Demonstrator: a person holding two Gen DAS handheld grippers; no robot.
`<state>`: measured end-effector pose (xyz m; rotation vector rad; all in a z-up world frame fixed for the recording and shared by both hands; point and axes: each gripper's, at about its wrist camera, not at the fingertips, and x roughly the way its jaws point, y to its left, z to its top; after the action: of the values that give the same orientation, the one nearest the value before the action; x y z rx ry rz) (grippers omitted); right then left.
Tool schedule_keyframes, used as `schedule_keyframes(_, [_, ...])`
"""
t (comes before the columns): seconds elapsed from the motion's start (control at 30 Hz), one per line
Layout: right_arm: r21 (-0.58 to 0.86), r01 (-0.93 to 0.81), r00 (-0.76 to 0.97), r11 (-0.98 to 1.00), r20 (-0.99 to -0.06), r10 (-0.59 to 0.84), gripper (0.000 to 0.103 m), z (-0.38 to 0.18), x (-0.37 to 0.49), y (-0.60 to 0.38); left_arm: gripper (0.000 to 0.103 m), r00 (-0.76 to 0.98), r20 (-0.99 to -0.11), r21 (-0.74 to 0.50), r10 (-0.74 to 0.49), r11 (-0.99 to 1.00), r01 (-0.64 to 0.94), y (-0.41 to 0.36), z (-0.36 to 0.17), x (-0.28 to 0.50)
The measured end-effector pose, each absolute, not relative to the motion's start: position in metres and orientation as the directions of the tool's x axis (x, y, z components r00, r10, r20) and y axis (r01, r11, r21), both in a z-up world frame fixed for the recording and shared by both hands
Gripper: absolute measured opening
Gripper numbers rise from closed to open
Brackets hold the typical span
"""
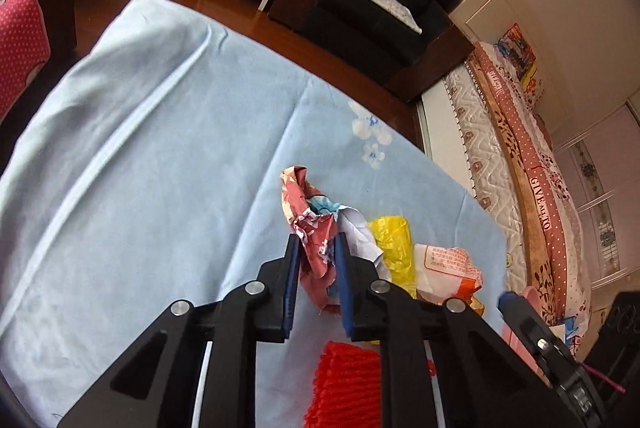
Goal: Collect trash
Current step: 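Grasp the crumpled patterned wrapper with the left tool while the right grasps the orange-white bag, then carry both items over the pink bucket and open both tools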
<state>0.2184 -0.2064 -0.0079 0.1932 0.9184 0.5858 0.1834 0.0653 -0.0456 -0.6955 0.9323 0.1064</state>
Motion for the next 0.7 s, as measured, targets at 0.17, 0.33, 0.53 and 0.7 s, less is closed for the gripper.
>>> schedule_keyframes(0.17, [0.358,-0.402,0.464,0.843,-0.714,0.524,0.051,-0.018,0.231,-0.187,0.015,0.654,-0.738,-0.484,-0.168,0.806,-0.340,0.069,-0.027,0.167])
schedule_keyframes(0.33, [0.345,-0.410,0.441,0.845,-0.735,0.514,0.051,-0.030,0.238,-0.177,0.015,0.672,-0.725,-0.464,-0.150,0.828,-0.314,0.067,-0.017,0.155])
schedule_keyframes(0.53, [0.344,-0.403,0.461,0.848,-0.724,0.513,0.034,-0.032,0.233,-0.182,0.015,0.686,-0.714,-0.453,-0.143,0.841,-0.295,0.063,-0.008,0.145])
schedule_keyframes(0.7, [0.354,-0.399,0.479,0.846,-0.706,0.522,0.031,-0.026,0.224,-0.195,0.015,0.696,-0.703,-0.447,-0.145,0.851,-0.275,0.056,-0.001,0.136])
